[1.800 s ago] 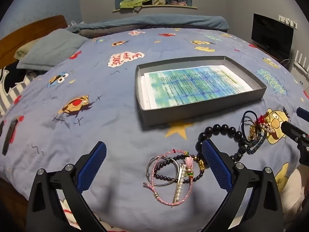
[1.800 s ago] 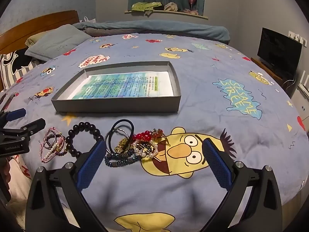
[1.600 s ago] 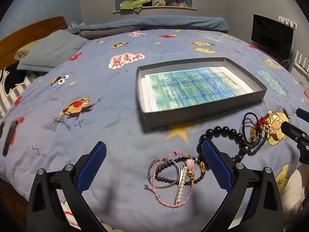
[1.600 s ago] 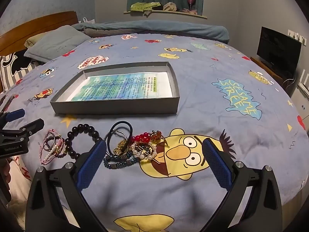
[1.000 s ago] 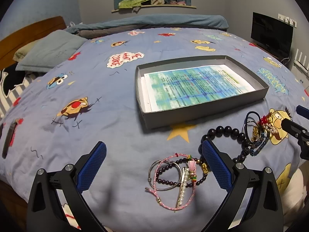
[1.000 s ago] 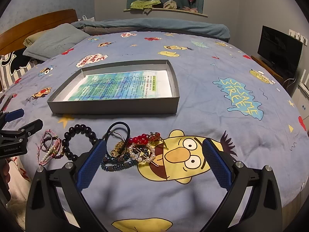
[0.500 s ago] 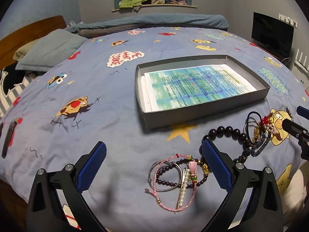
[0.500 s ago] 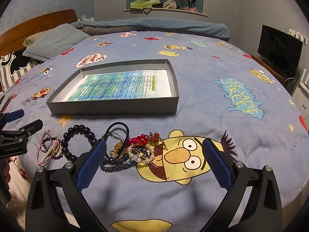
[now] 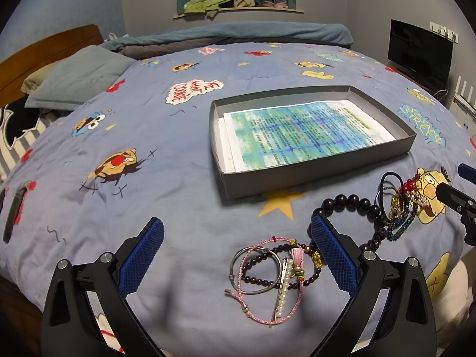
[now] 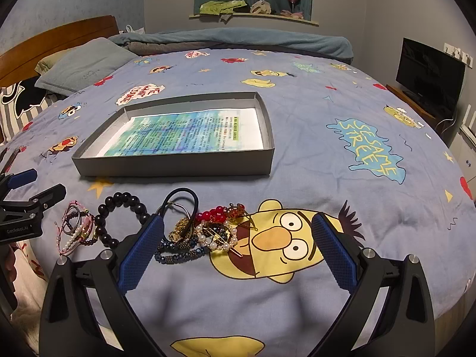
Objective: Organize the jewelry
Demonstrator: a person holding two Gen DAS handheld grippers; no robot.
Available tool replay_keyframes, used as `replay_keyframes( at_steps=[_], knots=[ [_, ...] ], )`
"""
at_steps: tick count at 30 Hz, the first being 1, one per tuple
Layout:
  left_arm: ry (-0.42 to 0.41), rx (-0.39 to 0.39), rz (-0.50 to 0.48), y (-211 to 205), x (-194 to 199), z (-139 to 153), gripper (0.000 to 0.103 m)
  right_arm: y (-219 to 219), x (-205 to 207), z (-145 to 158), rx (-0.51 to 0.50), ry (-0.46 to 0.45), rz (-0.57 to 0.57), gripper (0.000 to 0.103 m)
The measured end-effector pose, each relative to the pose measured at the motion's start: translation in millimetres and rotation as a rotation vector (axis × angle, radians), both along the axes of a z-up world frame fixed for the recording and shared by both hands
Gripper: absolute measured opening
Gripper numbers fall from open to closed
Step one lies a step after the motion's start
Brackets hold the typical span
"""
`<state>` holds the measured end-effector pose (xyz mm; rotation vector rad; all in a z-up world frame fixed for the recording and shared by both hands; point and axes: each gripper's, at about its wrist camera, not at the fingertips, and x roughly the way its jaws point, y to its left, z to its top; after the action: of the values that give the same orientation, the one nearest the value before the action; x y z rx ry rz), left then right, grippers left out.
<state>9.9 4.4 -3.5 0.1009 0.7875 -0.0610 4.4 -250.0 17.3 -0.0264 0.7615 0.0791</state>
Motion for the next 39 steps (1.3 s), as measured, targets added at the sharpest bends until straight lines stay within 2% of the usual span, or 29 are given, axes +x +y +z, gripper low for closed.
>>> replay_keyframes(
  at_steps=[24, 39],
  knots=[
    [0.005, 0.004, -0.001, 0.1, 0.1, -0.5, 0.099, 0.0, 1.8, -4.3, 0.001, 0.014, 0.001, 0.098],
    [0.016, 0.009, -0.012, -0.6, 3.7, -6.9, 0.099, -3.5, 2.4, -6.4, 0.047, 0.014, 0.021, 0.098]
  ],
)
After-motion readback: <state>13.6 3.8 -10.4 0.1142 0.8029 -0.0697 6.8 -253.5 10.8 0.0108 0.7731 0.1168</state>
